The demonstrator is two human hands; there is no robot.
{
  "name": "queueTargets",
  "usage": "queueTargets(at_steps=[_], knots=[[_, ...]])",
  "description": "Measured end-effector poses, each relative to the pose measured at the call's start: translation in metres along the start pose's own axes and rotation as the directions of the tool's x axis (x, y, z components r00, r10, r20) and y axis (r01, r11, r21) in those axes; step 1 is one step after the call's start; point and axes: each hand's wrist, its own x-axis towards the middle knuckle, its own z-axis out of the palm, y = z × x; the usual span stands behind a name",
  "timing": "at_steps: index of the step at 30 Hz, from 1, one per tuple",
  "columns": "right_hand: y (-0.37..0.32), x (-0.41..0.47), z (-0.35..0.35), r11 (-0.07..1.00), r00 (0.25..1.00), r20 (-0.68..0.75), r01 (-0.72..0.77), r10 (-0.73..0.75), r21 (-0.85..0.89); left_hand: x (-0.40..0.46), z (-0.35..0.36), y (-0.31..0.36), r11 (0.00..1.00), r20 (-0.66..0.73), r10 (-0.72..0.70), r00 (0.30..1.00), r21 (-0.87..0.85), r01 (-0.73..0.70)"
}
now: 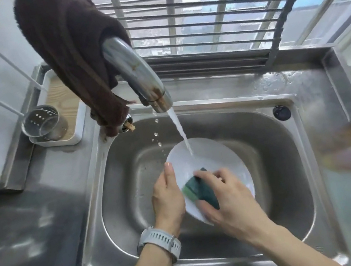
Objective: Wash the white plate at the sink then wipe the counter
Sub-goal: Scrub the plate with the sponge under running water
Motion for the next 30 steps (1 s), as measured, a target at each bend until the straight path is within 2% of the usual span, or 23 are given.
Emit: queueTargets(at_steps=[2, 4, 7, 10, 12, 14, 16, 18, 21, 23, 24, 27, 30], knots=[[-0.013, 0.025, 0.005, 0.994, 0.993, -0.032, 0.11, -0.11, -0.026, 0.002, -0.002, -0.003, 0.998, 0.01, -0.026, 1.0, -0.048, 0.027], [-0.018, 0.058, 0.002, 0.991, 0.991, -0.074, 0.111, -0.116, -0.068, 0.003, -0.005, -0.004, 0.997, 0.002, -0.015, 1.0, -0.07, 0.015], [0.001, 0.087, -0.017, 0.979, 0.995, -0.097, -0.034, 0.015, -0.201, 0.003, -0.01, -0.006, 0.996, -0.017, 0.029, 0.999, -0.085, -0.031], [0.028, 0.059, -0.031, 0.936, 0.986, -0.118, -0.15, 0.118, -0.317, 0.006, -0.011, -0.005, 0.996, -0.023, 0.036, 0.999, -0.086, -0.037], [0.031, 0.018, -0.028, 0.95, 0.989, -0.092, -0.141, 0.12, -0.28, 0.007, -0.009, -0.003, 0.997, -0.037, 0.029, 0.999, -0.069, -0.032], [0.016, -0.012, -0.016, 0.987, 0.999, -0.027, -0.05, 0.046, -0.153, 0.007, -0.005, -0.005, 0.999, -0.054, 0.03, 0.998, -0.023, -0.031], [-0.001, -0.006, -0.003, 0.995, 0.998, -0.003, 0.054, -0.055, -0.081, 0.005, 0.0, -0.008, 0.999, -0.064, 0.036, 0.997, 0.041, -0.033], [-0.012, 0.027, 0.002, 0.993, 0.995, -0.051, 0.076, -0.081, -0.09, 0.004, 0.001, -0.01, 0.998, -0.069, 0.039, 0.997, 0.054, -0.036], [0.003, 0.064, -0.016, 0.978, 0.994, -0.065, -0.103, 0.093, -0.183, 0.005, -0.003, -0.011, 1.0, -0.038, 0.021, 0.999, -0.022, -0.021], [0.02, 0.048, -0.028, 0.957, 0.982, -0.08, -0.183, 0.169, -0.227, 0.006, -0.004, -0.007, 0.998, -0.017, 0.01, 1.0, -0.055, -0.011], [0.022, 0.032, -0.03, 0.96, 0.985, -0.084, -0.165, 0.15, -0.228, 0.006, -0.004, -0.005, 0.998, -0.014, 0.012, 1.0, -0.056, -0.013], [0.0, -0.009, -0.018, 0.994, 1.0, -0.015, 0.016, -0.018, -0.109, 0.006, 0.004, -0.002, 1.0, -0.022, 0.021, 1.0, 0.0, -0.021], [-0.019, 0.026, -0.008, 0.989, 0.992, -0.046, 0.116, -0.12, -0.086, 0.004, 0.007, -0.007, 0.999, -0.02, 0.016, 1.0, 0.035, -0.015]])
